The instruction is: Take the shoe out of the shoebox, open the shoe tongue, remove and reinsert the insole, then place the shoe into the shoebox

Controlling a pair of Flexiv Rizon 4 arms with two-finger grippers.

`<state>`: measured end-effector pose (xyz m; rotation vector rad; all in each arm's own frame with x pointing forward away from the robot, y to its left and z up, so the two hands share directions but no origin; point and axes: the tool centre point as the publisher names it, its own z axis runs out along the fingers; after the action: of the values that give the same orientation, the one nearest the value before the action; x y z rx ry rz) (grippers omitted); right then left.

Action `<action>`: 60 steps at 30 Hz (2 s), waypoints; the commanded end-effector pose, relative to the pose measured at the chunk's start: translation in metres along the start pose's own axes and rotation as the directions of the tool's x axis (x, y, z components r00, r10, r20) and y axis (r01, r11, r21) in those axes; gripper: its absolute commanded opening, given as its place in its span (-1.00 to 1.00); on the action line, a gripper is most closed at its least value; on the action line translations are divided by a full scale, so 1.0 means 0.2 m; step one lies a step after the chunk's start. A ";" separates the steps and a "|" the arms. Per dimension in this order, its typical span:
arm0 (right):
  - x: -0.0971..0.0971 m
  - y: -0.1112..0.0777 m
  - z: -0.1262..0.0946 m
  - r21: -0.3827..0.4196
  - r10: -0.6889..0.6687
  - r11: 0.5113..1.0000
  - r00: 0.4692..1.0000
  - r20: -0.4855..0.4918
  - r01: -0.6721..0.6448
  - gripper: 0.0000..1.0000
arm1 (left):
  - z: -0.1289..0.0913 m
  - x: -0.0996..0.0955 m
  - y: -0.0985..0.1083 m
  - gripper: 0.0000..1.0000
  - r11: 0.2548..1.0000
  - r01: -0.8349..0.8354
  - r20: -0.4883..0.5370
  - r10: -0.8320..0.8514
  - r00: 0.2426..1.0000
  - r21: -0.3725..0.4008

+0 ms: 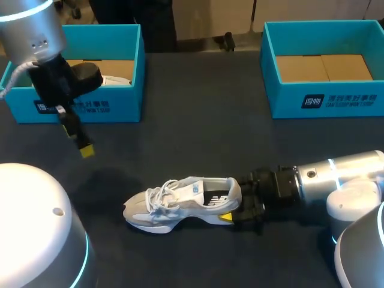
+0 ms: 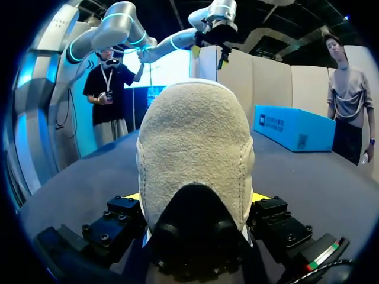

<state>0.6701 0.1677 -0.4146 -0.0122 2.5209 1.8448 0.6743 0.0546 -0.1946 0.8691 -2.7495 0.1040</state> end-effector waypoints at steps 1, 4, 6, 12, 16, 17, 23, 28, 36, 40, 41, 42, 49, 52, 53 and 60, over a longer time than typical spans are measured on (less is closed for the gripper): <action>0.00 0.01 0.00 0.003 -0.001 1.000 1.000 0.002 0.001 -1.00 | 0.15 0.11 -0.19 1.00 0.982 0.160 0.023 -0.158 0.987 -0.103; 0.00 0.01 0.00 0.003 -0.001 1.000 1.000 0.002 0.001 -1.00 | 0.19 0.19 -0.27 1.00 0.963 0.248 0.056 -0.243 0.968 -0.108; 0.00 0.01 0.00 0.003 -0.001 1.000 1.000 0.002 0.001 -1.00 | 0.19 0.24 -0.32 1.00 0.943 0.317 0.044 -0.314 0.948 -0.098; 0.00 0.01 0.00 0.003 -0.001 1.000 1.000 0.002 0.001 -1.00 | 0.22 0.29 -0.42 1.00 0.903 0.382 0.039 -0.382 0.923 -0.197; 0.00 0.01 0.00 0.003 -0.001 1.000 1.000 0.002 0.001 -1.00 | 0.22 0.29 -0.42 1.00 0.903 0.382 0.039 -0.382 0.923 -0.197; 0.00 0.01 0.00 0.003 -0.001 1.000 1.000 0.002 0.001 -1.00 | 0.22 0.29 -0.42 1.00 0.903 0.382 0.039 -0.382 0.923 -0.197; 0.00 0.01 0.00 0.003 -0.001 1.000 1.000 0.002 0.001 -1.00 | 0.24 0.31 -0.45 1.00 0.875 0.433 0.023 -0.439 0.898 -0.215; 0.00 0.01 0.00 0.003 -0.001 1.000 1.000 0.002 0.001 -1.00 | 0.31 0.43 -0.54 1.00 0.782 0.604 0.072 -0.601 0.796 -0.151; 0.00 0.01 0.00 0.003 -0.001 1.000 1.000 0.002 0.001 -1.00 | 0.39 0.54 -0.66 1.00 0.669 0.738 0.126 -0.727 0.674 -0.088; 0.00 0.01 0.00 0.003 -0.001 1.000 1.000 0.002 0.001 -1.00 | 0.47 0.56 -0.72 1.00 0.627 0.779 0.187 -0.764 0.618 -0.013; 0.00 0.01 0.00 0.003 -0.001 1.000 1.000 0.002 0.001 -1.00 | 0.49 0.57 -0.73 1.00 0.630 0.776 0.195 -0.760 0.620 -0.008; 0.00 0.01 0.00 0.003 -0.001 1.000 1.000 0.002 0.001 -1.00 | 0.51 0.57 -0.74 1.00 0.621 0.784 0.210 -0.768 0.605 0.011; 0.00 0.01 0.00 0.003 -0.001 1.000 1.000 0.002 0.001 -1.00 | 0.65 0.58 -0.80 1.00 0.570 0.821 0.288 -0.789 0.543 0.015; 0.00 0.01 0.00 0.003 -0.001 1.000 1.000 0.002 0.001 -1.00 | 0.69 0.58 -0.82 1.00 0.543 0.840 0.302 -0.804 0.512 0.023; 0.00 0.01 0.00 0.003 -0.001 1.000 1.000 0.002 0.001 -1.00 | 0.70 0.58 -0.83 1.00 0.536 0.844 0.307 -0.808 0.504 0.024; 0.00 0.01 0.00 0.003 -0.001 1.000 1.000 0.002 0.001 -1.00 | 0.75 0.58 -0.88 1.00 0.512 0.858 0.324 -0.816 0.478 0.024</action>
<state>0.6703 0.1680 -0.4147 -0.0128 2.5213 1.8449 0.6482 -0.1647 -0.3049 2.2157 -2.1210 -0.3751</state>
